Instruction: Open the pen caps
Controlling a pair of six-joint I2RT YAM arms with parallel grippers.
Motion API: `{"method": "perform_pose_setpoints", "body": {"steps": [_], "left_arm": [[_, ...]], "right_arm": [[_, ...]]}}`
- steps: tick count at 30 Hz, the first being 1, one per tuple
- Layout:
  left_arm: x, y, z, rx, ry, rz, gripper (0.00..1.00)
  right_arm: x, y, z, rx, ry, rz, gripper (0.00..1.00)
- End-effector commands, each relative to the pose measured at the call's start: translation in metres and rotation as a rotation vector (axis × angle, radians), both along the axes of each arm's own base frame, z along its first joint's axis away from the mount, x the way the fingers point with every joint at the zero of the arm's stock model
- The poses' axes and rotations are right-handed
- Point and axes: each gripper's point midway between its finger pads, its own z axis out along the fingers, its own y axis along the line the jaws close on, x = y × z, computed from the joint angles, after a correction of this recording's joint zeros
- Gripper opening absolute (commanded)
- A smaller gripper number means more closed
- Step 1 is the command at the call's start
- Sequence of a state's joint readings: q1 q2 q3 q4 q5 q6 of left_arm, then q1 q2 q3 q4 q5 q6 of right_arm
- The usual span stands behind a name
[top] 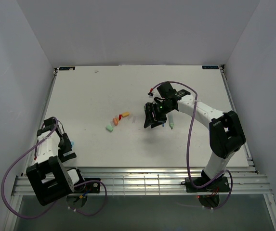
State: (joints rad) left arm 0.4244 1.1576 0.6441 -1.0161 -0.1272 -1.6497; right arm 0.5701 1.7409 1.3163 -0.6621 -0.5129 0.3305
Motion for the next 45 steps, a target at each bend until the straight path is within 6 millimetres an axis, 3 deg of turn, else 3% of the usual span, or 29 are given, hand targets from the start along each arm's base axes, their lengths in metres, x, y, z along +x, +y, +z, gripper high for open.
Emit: {"method": "perform_pose_setpoints", "body": {"steps": [1,17,33,37,45], "left_arm": [[0.022,0.019,0.007,-0.039,-0.103,0.675,0.93],[0.035,0.042,0.015,-0.003,-0.092,0.704,0.95],[0.043,0.047,-0.004,-0.020,-0.063,0.750,0.96],[0.042,0.046,-0.010,-0.030,-0.041,0.743,0.92],[0.037,0.044,-0.023,-0.024,-0.051,0.744,0.76]], "right_arm": [[-0.002,0.003,0.002,0.022,-0.011,0.027,0.55],[-0.001,0.004,-0.002,0.022,0.001,0.028,0.55],[-0.003,0.002,-0.007,0.011,0.008,0.030,0.55],[-0.002,0.001,-0.009,0.008,0.012,0.028,0.55],[0.000,-0.001,-0.009,0.004,0.008,0.021,0.55]]}}
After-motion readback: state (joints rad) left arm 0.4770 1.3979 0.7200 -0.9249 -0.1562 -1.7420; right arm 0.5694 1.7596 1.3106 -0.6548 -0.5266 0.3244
